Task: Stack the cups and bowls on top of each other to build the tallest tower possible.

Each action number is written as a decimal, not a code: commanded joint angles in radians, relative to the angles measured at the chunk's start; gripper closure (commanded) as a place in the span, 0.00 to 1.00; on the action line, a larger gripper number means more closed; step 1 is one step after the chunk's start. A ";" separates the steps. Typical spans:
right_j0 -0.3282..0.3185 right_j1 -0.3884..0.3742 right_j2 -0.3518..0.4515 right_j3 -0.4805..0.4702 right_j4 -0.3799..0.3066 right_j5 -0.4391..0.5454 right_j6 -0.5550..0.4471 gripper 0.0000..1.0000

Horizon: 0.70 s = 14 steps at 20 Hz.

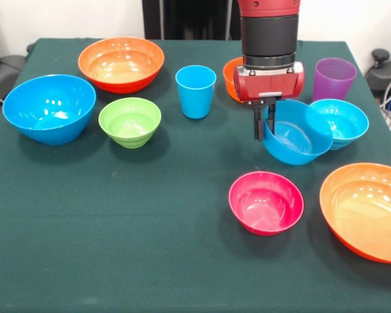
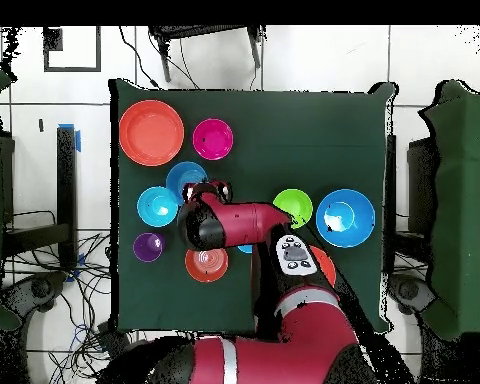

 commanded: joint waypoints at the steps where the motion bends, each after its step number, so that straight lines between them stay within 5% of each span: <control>1: 0.000 -0.006 0.096 -0.005 -0.013 0.167 0.028 1.00; 14: 0.004 -0.012 0.100 -0.056 -0.003 0.226 0.017 1.00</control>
